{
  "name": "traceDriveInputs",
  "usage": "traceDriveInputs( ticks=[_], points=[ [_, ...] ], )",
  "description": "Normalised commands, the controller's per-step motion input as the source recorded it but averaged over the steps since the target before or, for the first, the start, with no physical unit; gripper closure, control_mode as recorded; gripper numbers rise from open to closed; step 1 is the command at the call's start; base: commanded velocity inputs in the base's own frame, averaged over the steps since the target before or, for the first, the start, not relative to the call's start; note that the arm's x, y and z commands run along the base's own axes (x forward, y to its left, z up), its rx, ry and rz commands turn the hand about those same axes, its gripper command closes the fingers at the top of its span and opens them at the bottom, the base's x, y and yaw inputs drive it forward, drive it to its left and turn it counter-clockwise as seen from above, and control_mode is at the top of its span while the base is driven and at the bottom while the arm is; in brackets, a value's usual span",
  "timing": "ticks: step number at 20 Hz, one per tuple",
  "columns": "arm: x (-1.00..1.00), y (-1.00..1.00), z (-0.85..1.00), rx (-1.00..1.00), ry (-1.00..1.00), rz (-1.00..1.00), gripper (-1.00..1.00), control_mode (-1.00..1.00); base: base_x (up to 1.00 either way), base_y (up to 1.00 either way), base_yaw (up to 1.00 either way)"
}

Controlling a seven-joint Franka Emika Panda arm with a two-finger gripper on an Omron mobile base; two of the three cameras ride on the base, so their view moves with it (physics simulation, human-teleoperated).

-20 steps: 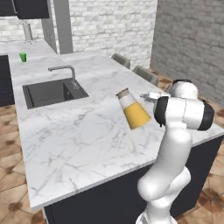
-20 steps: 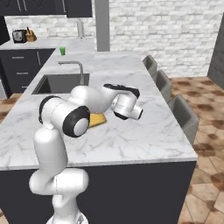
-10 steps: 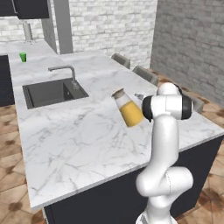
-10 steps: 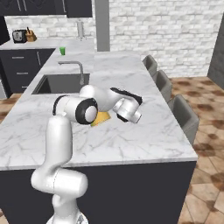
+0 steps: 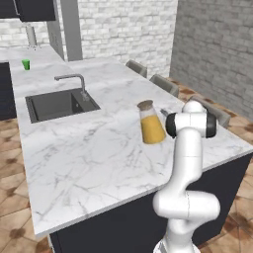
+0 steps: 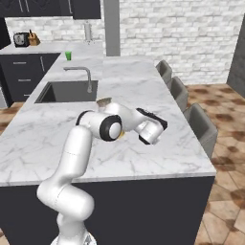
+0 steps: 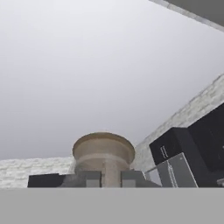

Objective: Place the pitcher and cup on the dining counter for serving.

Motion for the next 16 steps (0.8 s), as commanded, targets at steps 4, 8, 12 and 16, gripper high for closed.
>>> traceDriveInputs(
  ticks=[4, 8, 12, 16],
  points=[
    [-0.46, -0.32, 0.00, -0.04, -0.06, 0.00, 1.00, -1.00, 0.00, 0.00, 0.00],
    [-0.84, -0.29, -0.13, -0.13, -0.05, 0.02, 1.00, -1.00, 0.00, 0.00, 0.00],
    [-0.84, -0.26, -0.28, -0.17, -0.02, 0.07, 1.00, -1.00, 0.00, 0.00, 0.00],
    [-0.19, -0.02, -0.07, -0.04, 0.00, 0.03, -1.00, -1.00, 0.00, 0.00, 0.00]
  ],
)
